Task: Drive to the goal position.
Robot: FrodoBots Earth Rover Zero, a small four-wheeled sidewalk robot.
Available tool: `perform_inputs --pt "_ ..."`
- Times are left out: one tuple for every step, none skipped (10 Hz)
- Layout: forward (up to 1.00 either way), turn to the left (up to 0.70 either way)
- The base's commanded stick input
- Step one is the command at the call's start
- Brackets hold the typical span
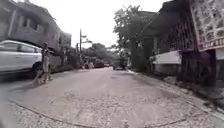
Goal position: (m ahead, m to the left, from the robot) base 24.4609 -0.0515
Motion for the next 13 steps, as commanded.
perform_inputs --pt "1.00 0.00" --pt "1.00 0.00" --pt "1.00 0.00" --pt "1.00 0.00" --pt "1.00 0.00" --pt "1.00 0.00" --pt "1.00 0.00" --pt "1.00 0.00" --pt "1.00 0.00" --pt "1.00 0.00" --pt "1.00 0.00" --pt "1.00 0.00" --pt "1.00 0.00"
